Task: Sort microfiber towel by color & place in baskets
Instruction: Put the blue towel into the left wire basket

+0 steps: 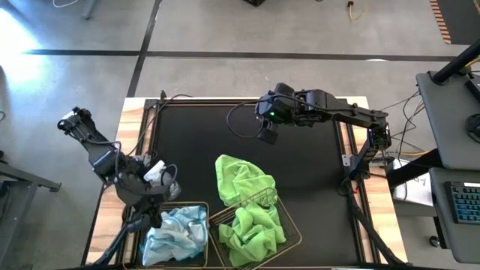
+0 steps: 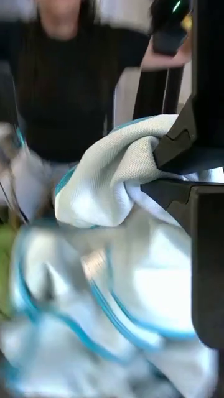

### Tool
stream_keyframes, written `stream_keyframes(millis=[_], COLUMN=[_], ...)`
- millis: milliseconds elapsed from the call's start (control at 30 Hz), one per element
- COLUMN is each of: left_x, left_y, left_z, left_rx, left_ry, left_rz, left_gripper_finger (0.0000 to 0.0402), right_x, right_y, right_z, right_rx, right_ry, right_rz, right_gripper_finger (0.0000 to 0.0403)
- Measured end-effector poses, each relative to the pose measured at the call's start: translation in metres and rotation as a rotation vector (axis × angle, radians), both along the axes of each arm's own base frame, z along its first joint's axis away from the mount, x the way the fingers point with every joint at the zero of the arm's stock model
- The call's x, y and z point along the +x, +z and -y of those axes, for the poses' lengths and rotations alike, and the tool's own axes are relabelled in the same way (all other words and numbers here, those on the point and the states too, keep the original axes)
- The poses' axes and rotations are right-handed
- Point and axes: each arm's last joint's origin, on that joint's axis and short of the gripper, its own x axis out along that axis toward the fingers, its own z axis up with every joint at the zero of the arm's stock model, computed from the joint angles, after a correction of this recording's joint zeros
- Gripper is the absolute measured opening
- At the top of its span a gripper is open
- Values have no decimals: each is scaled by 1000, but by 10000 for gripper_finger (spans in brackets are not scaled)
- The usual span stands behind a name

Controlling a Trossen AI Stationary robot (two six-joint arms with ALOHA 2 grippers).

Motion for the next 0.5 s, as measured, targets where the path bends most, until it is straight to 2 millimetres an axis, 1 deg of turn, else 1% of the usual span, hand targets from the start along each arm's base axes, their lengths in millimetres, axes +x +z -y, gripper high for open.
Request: stream_keyframes(millis=[100, 233, 400, 500], left_x=[-4, -4, 3, 9], left_y=[-8, -14, -21, -28], left_z=[1, 1, 4, 10], left_rx=[53, 113, 191, 206], left_ry=[31, 55, 131, 141], left_rz=[-88, -114, -91, -133], left_gripper_finger=[0, 0, 0, 0], right_x=[0, 0, 0, 0], right_y=[0, -1, -1, -1], right_z=[0, 0, 0, 0], right_rx=[0, 1, 10, 14], right_ry=[0, 0, -15, -19], right_rz=[-1, -3, 2, 5], right_gripper_finger=[215, 215, 215, 215])
